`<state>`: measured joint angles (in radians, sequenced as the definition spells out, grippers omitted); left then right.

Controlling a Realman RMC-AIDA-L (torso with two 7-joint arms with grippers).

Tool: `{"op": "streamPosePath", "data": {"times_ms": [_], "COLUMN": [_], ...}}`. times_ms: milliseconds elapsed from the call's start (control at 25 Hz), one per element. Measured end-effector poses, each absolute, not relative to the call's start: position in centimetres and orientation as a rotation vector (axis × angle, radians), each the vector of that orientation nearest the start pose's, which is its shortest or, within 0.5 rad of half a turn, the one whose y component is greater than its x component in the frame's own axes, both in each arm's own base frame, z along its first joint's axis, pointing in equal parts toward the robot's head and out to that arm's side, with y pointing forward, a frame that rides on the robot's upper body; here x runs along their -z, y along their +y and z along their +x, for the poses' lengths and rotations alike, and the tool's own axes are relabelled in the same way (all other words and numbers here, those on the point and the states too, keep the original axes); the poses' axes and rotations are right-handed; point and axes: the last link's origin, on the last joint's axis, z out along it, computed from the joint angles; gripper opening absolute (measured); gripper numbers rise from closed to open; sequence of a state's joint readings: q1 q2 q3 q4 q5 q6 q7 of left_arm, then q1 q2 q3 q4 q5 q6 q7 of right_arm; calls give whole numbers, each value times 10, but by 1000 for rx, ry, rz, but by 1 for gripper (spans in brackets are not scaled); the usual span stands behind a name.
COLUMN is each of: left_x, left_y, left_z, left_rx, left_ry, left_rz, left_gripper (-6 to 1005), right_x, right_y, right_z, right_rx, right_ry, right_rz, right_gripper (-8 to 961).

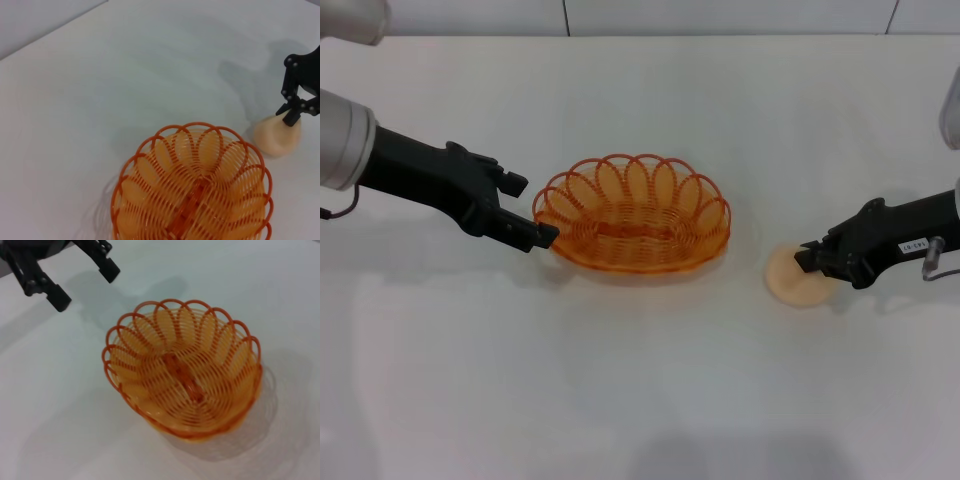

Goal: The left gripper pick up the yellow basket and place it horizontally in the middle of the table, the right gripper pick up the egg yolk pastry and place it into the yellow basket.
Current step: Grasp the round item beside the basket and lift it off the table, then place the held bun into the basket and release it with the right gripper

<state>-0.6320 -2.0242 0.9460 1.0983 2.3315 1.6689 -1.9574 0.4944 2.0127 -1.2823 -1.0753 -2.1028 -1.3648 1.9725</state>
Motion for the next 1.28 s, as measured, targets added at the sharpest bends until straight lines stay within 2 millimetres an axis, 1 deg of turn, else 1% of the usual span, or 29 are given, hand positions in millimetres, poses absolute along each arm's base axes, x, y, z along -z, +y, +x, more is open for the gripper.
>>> {"op": "streamPosePath", "data": {"times_ms": [120, 360, 560, 680, 800, 960, 1080, 1280], "left_x": [-44, -48, -52, -53, -52, -51, -49, -49], "left_y": [362, 361, 358, 358, 358, 358, 358, 358], "left_z": [-214, -219, -226, -226, -227, -226, -224, -224], "left_rx": [-33, -24, -10, -10, -11, -6, -3, 2], "left_ry": [-709, -708, -717, -713, -705, -702, -698, -697], "left_rz": [-2872, -2858, -2847, -2847, -2850, -2852, -2856, -2856], "left_gripper": [889, 888, 888, 888, 888, 888, 888, 888], "right_x": [3, -6, -13, -14, -10, 4, 16, 30], "right_y": [352, 352, 352, 353, 358, 365, 371, 376], "right_z": [216, 201, 178, 161, 145, 127, 117, 112], "right_rx": [-51, -78, -133, -168, -192, -189, -177, -154], "right_ry": [663, 627, 578, 524, 466, 393, 350, 332], "right_rz": [-2840, -2840, -2847, -2867, -2884, -2896, -2892, -2895], "right_gripper": [38, 36, 34, 32, 32, 31, 31, 32]}}
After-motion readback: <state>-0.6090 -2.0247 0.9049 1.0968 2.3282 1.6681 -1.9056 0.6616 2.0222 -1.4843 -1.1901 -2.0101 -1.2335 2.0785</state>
